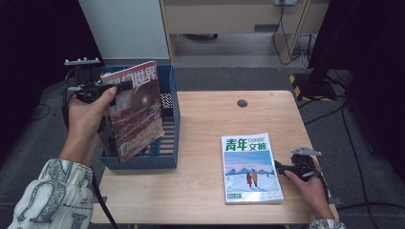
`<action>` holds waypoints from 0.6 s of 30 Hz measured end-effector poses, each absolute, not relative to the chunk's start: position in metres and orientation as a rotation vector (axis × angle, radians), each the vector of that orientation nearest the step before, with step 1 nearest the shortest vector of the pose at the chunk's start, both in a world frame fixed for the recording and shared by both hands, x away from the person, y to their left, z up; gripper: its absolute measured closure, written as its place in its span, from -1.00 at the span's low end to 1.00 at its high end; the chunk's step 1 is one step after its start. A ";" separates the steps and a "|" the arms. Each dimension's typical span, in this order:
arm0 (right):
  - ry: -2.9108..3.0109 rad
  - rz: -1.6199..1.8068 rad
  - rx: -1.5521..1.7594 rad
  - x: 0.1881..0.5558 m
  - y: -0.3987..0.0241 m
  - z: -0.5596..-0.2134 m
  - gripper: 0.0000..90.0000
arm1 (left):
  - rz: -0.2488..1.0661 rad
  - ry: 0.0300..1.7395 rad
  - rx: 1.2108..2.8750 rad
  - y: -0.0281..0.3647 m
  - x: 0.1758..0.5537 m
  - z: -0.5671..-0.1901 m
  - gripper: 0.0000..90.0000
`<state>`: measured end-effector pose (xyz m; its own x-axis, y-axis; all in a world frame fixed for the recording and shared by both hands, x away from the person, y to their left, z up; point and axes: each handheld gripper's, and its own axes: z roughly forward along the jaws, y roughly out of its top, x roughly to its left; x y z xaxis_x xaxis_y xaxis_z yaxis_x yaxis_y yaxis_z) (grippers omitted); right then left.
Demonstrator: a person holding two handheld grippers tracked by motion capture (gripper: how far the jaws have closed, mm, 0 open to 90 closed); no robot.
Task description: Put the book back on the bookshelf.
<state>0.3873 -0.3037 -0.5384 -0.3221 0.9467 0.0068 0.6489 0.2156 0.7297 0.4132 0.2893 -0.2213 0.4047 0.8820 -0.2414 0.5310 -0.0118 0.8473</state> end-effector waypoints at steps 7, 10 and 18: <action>2.052 0.895 1.473 0.387 -0.304 -0.538 -0.72 | 0.470 1.280 1.674 0.299 0.412 -0.223 0.86; 2.052 0.895 1.473 0.387 -0.304 -0.538 -0.72 | 0.476 1.296 1.655 0.304 0.411 -0.222 0.86; 2.052 0.894 1.473 0.387 -0.304 -0.538 -0.72 | 0.485 1.315 1.652 0.313 0.408 -0.221 0.86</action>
<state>0.3873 -0.3038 -0.5384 -0.3224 0.9466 0.0063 0.6488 0.2161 0.7296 0.4075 0.3134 -0.2210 0.3467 0.9078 -0.2359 0.5372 0.0140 0.8433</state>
